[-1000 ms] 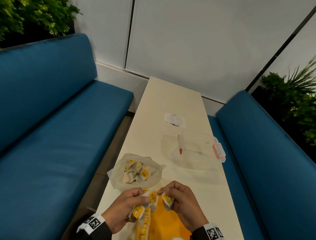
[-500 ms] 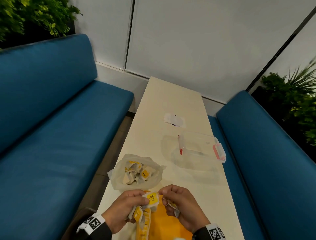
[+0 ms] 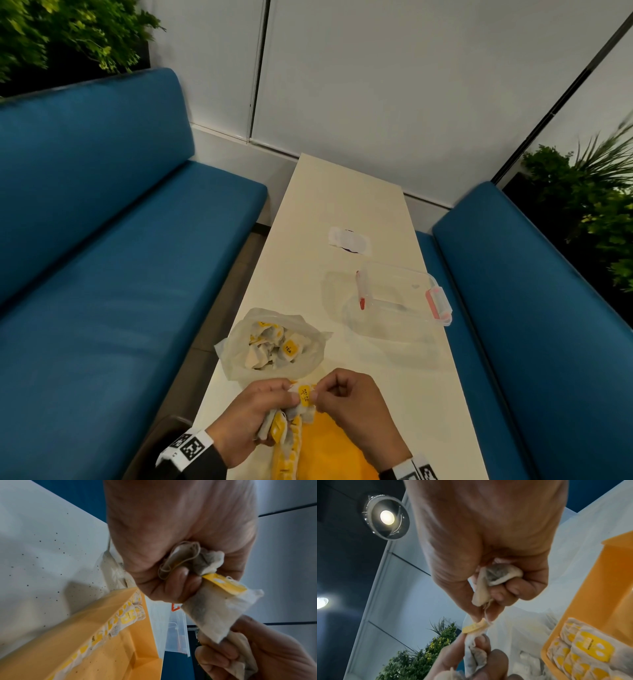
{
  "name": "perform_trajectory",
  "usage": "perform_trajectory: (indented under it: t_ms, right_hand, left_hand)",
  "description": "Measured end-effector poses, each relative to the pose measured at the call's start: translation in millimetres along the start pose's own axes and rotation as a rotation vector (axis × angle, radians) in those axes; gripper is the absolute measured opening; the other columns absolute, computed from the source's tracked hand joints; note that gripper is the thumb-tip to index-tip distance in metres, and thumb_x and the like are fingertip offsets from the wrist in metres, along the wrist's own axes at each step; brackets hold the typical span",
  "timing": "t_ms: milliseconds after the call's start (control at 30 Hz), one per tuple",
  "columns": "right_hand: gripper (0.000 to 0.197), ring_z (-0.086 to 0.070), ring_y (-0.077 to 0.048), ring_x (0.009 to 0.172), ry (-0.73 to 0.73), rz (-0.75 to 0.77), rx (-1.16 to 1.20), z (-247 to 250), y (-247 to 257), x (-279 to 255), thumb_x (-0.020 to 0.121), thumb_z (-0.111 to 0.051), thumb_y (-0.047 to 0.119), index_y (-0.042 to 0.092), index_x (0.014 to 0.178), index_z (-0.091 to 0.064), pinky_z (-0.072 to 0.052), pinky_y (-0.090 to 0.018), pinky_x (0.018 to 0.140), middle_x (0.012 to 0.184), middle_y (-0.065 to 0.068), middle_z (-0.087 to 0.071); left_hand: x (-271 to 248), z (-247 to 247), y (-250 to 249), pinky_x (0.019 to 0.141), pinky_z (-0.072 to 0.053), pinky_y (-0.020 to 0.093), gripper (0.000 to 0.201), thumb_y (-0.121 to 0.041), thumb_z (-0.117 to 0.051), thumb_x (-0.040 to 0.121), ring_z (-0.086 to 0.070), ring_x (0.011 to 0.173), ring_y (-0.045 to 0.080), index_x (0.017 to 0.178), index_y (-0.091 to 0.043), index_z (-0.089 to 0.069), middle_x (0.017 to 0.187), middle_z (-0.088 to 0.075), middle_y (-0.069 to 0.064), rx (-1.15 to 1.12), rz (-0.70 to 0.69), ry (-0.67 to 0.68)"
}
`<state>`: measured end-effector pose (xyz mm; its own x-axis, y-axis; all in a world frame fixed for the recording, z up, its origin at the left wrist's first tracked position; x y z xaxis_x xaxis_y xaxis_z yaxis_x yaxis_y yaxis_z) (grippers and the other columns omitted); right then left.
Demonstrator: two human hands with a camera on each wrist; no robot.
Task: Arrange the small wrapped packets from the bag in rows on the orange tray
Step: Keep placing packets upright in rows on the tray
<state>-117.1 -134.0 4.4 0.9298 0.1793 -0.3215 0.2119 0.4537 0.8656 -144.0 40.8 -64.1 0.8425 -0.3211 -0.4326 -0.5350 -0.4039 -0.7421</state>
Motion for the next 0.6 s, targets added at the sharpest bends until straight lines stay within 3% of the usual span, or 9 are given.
perform_trajectory:
  t_ms: [100,200,300,433,600]
  right_hand:
    - [0.009,-0.050,-0.006,0.048,0.019,-0.023,0.047,0.2,2.1,-0.5,0.085,-0.072,0.011,0.009,0.076,-0.074,-0.038,-0.018,0.048,0.064,-0.005,-0.070]
    - [0.010,-0.049,-0.008,0.048,0.029,-0.048,0.076,0.7,1.3,0.1,0.087,-0.071,0.013,0.006,0.080,-0.073,-0.038,-0.020,0.048,0.066,-0.007,-0.069]
    - [0.009,-0.050,-0.006,0.047,0.048,-0.053,0.092,-0.7,1.3,-0.1,0.087,-0.070,0.012,0.004,0.083,-0.073,-0.037,-0.020,0.048,0.066,-0.007,-0.069]
    - [0.008,-0.050,-0.006,0.048,0.050,-0.042,0.094,0.2,2.2,-0.2,0.087,-0.070,0.012,0.006,0.082,-0.073,-0.037,-0.021,0.048,0.065,-0.005,-0.067]
    - [0.008,-0.054,-0.006,0.056,0.058,0.038,0.035,4.4,2.3,-0.2,0.085,-0.072,0.012,0.011,0.078,-0.075,-0.042,-0.020,0.054,0.068,-0.003,-0.069]
  left_hand:
    - [0.9,2.0,2.4,0.056,-0.038,0.024,0.038,-0.037,-0.087,0.066,-0.052,0.065,0.020,0.089,-0.012,-0.069,0.080,-0.054,0.014,0.049,-0.002,0.001]
    - [0.7,0.1,0.6,0.056,-0.042,0.024,0.025,-0.037,-0.086,0.065,-0.056,0.063,0.018,0.073,-0.018,-0.072,0.073,-0.059,0.009,0.111,-0.014,0.009]
    - [0.2,-3.2,-0.1,0.057,-0.048,0.024,0.017,-0.031,-0.084,0.069,-0.062,0.064,0.016,0.070,-0.017,-0.073,0.073,-0.064,0.007,0.165,-0.028,0.005]
    - [3.1,-1.0,2.2,0.066,-0.046,0.029,0.037,-0.040,-0.090,0.065,-0.057,0.074,0.024,0.078,-0.011,-0.071,0.078,-0.061,0.012,0.274,-0.030,-0.036]
    - [7.3,-3.6,2.5,0.048,-0.037,0.020,0.031,-0.031,-0.087,0.077,-0.048,0.054,0.012,0.065,-0.016,-0.063,0.062,-0.052,0.005,0.336,-0.043,-0.107]
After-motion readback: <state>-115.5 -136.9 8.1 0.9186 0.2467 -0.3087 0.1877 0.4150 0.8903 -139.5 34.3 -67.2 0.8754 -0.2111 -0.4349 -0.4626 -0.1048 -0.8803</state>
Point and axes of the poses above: each hand's wrist, its own x-axis towards the middle knuckle, its own z-axis out of the back of the hand, y = z × x, the point moved 1 cm from there along x, towards the middle knuckle
